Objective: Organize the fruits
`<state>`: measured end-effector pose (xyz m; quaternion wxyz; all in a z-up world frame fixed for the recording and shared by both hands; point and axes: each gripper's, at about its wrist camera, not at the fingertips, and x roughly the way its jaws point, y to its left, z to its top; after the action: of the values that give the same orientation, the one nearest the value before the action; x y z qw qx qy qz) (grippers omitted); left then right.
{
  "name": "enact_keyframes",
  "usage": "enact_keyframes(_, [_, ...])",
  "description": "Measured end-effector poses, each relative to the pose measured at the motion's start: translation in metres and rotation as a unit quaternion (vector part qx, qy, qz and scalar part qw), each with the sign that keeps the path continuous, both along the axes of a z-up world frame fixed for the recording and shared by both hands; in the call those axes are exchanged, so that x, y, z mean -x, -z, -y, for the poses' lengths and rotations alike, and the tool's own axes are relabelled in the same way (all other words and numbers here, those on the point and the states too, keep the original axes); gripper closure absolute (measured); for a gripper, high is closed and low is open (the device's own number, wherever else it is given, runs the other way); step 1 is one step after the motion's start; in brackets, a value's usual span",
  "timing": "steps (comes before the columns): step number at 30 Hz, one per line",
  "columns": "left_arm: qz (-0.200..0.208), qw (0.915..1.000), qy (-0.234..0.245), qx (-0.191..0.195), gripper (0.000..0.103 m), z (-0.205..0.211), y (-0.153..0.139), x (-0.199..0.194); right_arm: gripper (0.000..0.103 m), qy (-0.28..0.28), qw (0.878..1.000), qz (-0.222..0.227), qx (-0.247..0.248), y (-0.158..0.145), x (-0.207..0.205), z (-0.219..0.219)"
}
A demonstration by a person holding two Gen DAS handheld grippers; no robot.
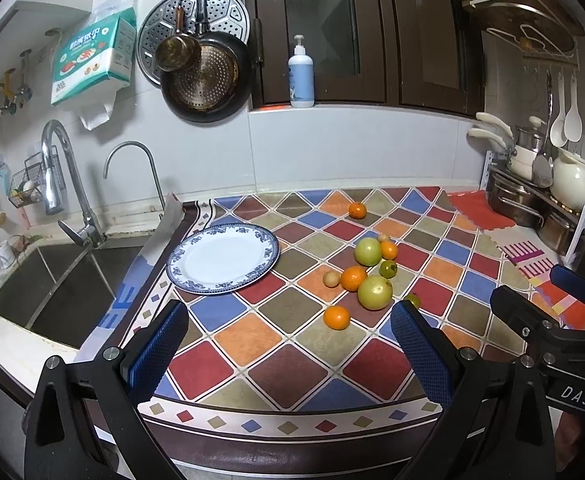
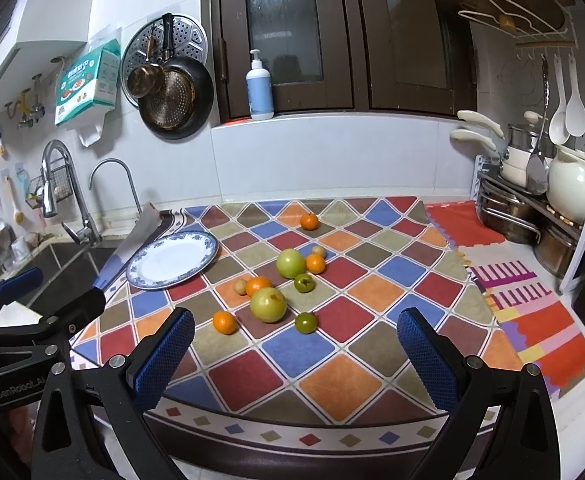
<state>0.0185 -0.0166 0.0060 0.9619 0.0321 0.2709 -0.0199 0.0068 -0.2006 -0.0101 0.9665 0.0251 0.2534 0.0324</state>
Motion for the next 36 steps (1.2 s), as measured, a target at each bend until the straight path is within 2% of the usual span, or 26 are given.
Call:
enact_keyframes(12, [-0.029, 0.9992, 0.026, -0.004, 0.001, -0.001, 0.047, -0.042, 0.001, -0.008, 0.999, -0.042, 0.011, 0.033, -0.04, -0.005])
enact_keyframes(17, [-0.051, 0.997, 0.058, -0.012, 0.006, 0.005, 0.073, -0.068, 0.001, -0.01, 0.997, -0.07, 0.023, 0.056, -0.065, -0.006])
enact_keyframes(20, [-0.069, 0.9941, 0.082, -0.015, 0.015, 0.009, 0.086, -0.084, 0.002, -0.012, 0.996, -0.085, 0.026, 0.068, -0.08, -0.005])
enact_keyframes(23, [-0.083, 0.9907, 0.106, -0.02, 0.023, 0.015, 0.098, -0.099, 0.008, -0.017, 0.994, -0.103, 0.024, 0.081, -0.096, -0.003])
enact_keyframes(28, [-0.111, 0.9819, 0.153, -0.018, 0.036, 0.023, 0.113, -0.125, 0.021, -0.023, 0.99, -0.134, 0.028, 0.101, -0.124, -0.004])
enact_keyframes(33, [-0.136, 0.9744, 0.179, -0.008, 0.046, 0.028, 0.123, -0.143, 0.033, -0.024, 0.987, -0.16, 0.019, 0.116, -0.144, -0.003])
enact_keyframes(36, [-0.155, 0.9693, 0.191, -0.001, 0.057, 0.029, 0.13, -0.153, 0.04, -0.024, 0.985, -0.169, 0.014, 0.122, -0.152, -0.003])
